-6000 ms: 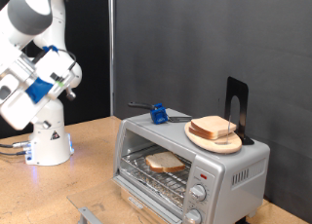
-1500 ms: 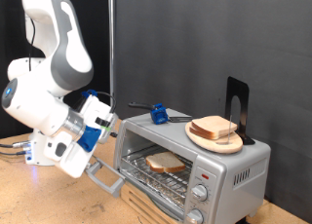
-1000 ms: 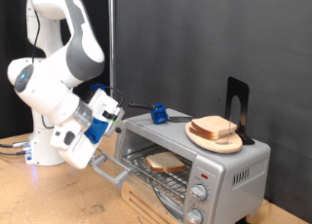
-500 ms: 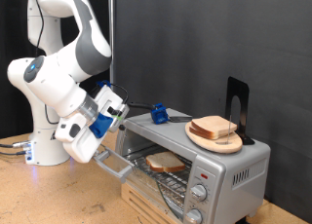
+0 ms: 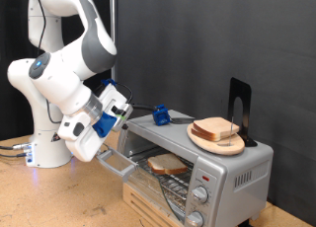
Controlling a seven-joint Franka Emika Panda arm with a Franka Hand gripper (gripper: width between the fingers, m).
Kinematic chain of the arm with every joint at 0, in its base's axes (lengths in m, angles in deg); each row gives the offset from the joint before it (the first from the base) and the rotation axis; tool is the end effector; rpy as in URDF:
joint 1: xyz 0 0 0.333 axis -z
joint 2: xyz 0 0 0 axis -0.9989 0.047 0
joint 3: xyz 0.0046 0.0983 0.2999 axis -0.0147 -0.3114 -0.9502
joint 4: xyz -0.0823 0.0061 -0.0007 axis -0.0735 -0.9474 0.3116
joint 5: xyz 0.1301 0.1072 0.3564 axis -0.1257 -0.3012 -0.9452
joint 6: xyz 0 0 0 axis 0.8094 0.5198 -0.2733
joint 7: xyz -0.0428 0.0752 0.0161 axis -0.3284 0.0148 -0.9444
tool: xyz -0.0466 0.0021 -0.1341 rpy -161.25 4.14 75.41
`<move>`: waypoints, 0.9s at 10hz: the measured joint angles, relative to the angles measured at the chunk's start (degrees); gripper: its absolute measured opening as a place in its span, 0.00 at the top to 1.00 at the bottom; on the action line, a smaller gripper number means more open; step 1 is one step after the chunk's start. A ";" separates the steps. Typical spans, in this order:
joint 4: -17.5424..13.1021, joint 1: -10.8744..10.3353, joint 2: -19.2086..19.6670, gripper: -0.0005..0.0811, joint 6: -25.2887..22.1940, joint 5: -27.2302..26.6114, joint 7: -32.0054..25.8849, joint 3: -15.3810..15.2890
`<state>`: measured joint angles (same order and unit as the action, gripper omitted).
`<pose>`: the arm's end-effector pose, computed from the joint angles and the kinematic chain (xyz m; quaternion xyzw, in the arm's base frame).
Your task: Make a piece of toast with the oven
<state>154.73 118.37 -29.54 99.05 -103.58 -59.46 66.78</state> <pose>0.4127 -0.0128 0.2835 -0.9040 0.2630 0.0574 0.3323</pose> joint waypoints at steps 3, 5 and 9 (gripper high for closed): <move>3.24 -0.84 -3.84 0.00 -10.88 0.41 -0.10 -0.48; 7.51 -2.17 -7.25 0.00 -11.13 -1.93 -0.35 -1.48; 14.91 -2.87 -15.06 0.00 -9.13 -8.79 -5.35 -0.72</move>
<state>169.63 115.50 -44.60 89.92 -112.37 -64.81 66.06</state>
